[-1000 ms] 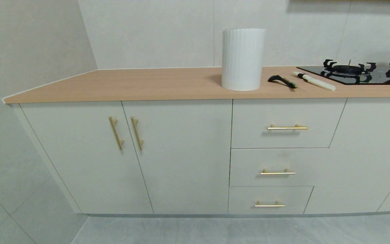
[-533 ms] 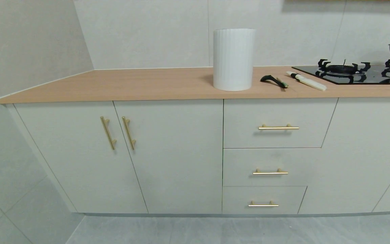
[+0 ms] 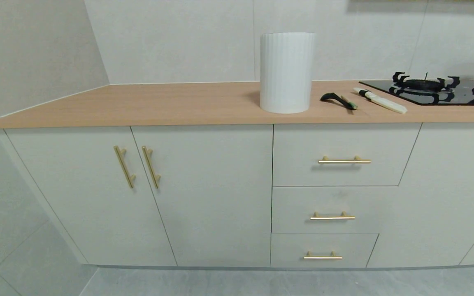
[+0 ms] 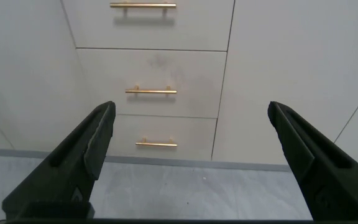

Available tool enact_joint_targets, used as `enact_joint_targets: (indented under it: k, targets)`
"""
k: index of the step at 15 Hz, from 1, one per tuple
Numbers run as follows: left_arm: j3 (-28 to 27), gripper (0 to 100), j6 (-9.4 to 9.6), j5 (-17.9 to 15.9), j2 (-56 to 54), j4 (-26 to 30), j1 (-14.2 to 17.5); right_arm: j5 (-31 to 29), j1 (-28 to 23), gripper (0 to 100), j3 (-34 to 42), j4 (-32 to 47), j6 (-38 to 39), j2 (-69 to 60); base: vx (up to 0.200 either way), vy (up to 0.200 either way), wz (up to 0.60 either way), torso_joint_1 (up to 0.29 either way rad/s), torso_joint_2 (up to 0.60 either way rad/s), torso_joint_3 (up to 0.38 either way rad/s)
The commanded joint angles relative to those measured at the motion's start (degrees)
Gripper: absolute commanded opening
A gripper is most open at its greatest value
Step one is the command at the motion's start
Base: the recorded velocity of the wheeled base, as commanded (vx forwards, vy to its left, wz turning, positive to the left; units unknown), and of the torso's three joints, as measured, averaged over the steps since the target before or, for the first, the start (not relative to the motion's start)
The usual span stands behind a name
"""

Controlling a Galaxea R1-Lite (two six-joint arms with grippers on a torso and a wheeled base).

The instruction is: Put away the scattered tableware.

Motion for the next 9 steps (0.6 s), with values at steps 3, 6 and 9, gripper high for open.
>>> enact_joint_targets:
  k: [3, 6, 9]
  targets:
    - [0.0, 100, 0.01, 0.0, 0.0, 0.0, 0.0, 0.0, 0.0, 100, 0.0, 0.0, -0.1, 0.1, 0.0, 0.0, 0.0, 0.0, 0.0, 0.0]
    - [0.0, 100, 0.1, 0.0, 0.0, 0.0, 0.0, 0.0, 0.0, 100, 0.0, 0.0, 0.0, 0.1, 0.0, 0.0, 0.0, 0.0, 0.0, 0.0]
    - [0.0, 100, 0.1, 0.0, 0.0, 0.0, 0.0, 0.0, 0.0, 100, 0.0, 0.0, 0.0, 0.1, 0.0, 0.0, 0.0, 0.0, 0.0, 0.0]
